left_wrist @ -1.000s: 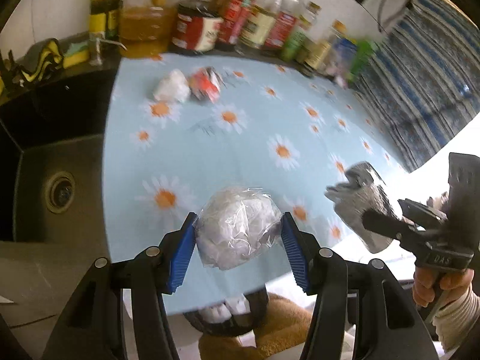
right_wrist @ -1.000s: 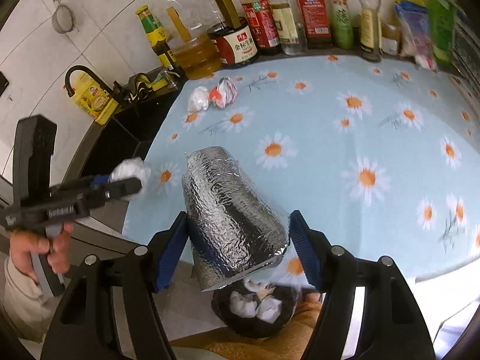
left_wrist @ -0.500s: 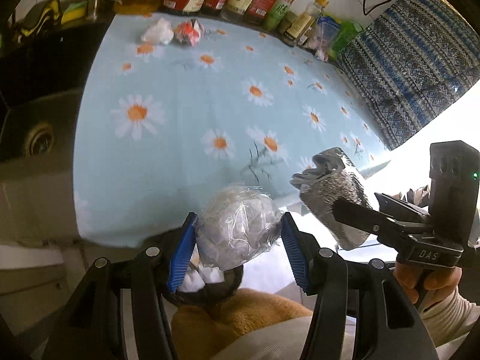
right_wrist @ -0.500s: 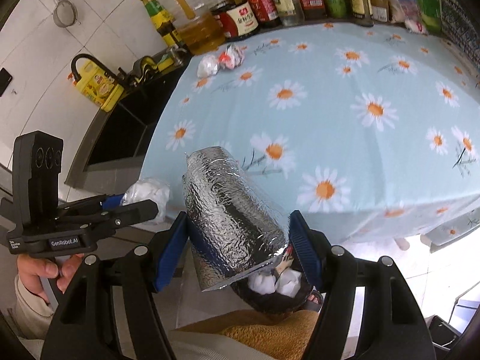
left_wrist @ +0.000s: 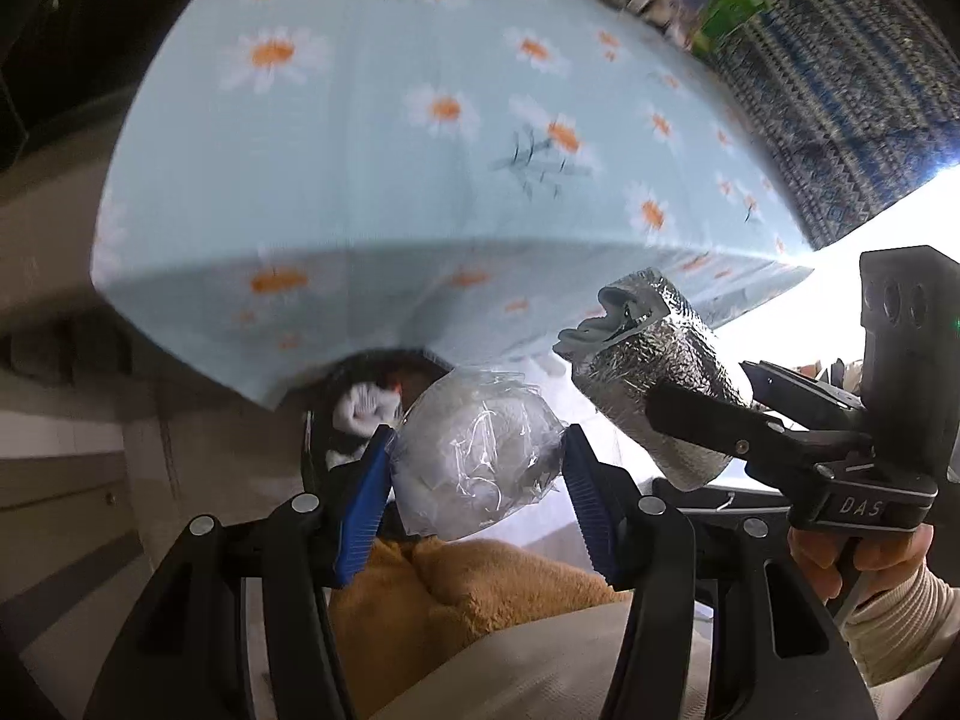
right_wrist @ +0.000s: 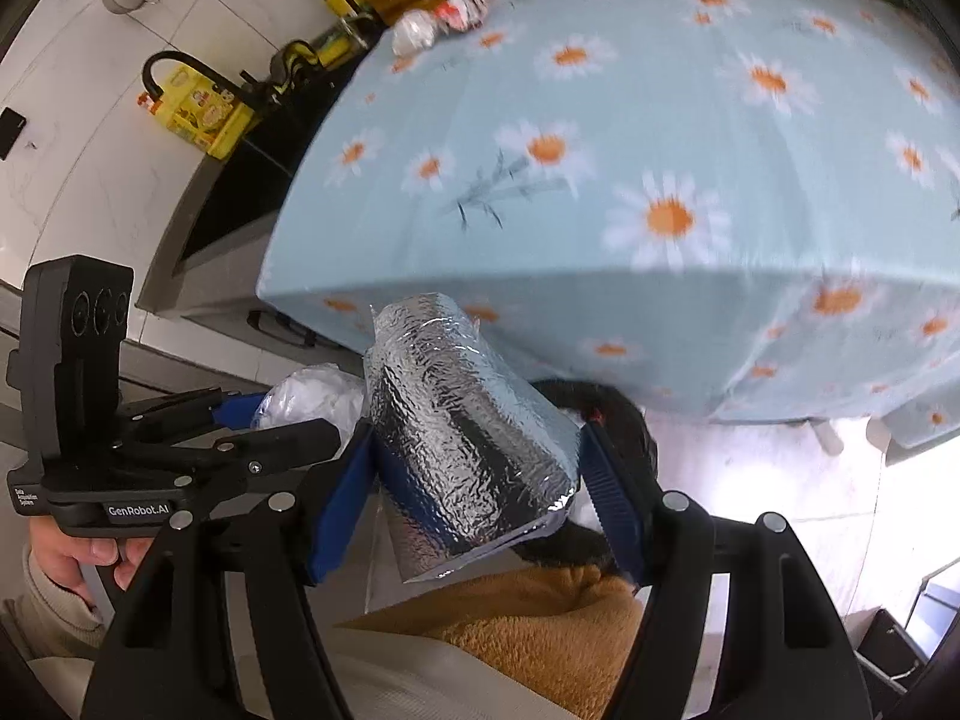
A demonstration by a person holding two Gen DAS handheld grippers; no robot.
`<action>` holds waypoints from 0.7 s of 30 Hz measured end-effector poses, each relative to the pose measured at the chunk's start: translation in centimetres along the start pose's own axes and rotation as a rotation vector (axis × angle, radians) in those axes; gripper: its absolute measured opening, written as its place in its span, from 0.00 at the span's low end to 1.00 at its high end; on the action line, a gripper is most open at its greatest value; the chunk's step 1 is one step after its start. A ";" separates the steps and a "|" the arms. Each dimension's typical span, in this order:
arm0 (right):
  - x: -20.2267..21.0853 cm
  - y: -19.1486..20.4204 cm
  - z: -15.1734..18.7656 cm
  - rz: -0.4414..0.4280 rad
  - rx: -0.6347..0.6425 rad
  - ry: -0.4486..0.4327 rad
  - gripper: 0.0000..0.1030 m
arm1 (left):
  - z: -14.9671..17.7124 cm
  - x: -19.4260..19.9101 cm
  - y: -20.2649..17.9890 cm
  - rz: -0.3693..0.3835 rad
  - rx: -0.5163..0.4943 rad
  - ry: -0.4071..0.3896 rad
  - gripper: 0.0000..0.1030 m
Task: Collect trash
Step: 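Carry the foil roll and plastic bag down over the trash bin with both tools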
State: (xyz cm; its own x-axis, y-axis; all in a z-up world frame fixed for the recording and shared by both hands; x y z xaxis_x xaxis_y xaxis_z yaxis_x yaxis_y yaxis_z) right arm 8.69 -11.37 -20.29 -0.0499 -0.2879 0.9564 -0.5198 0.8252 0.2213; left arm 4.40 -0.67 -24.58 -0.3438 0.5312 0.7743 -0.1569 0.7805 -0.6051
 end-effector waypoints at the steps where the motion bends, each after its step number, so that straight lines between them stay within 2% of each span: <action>1: -0.3 -0.2 0.3 0.000 -0.002 0.009 0.66 | 0.3 -0.3 0.2 -0.002 0.005 0.008 0.52; 14: -5.8 -2.4 3.4 0.021 -0.051 0.137 0.66 | 4.1 -5.0 4.1 -0.030 0.098 0.116 0.52; 21: -8.1 -2.6 4.0 0.024 -0.085 0.185 0.66 | 4.1 -6.3 5.2 -0.028 0.119 0.142 0.53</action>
State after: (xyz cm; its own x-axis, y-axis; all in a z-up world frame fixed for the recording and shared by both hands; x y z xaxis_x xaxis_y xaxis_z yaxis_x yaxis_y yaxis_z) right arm 7.08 -13.16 -29.35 0.1002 -0.1799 0.9786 -0.4458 0.8711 0.2058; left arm 1.97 -1.29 -33.35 -0.2048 0.5578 0.8043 -0.2759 0.7555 -0.5942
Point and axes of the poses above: each gripper's, at about its wrist camera, not at the fingertips, and x roughly against the way its jaws point, y to its left, z to its underside, the point moved 8 cm from there along -x, roughly the way its jaws point, and after that the axes turned 13 degrees about z, right-handed, at the moved point
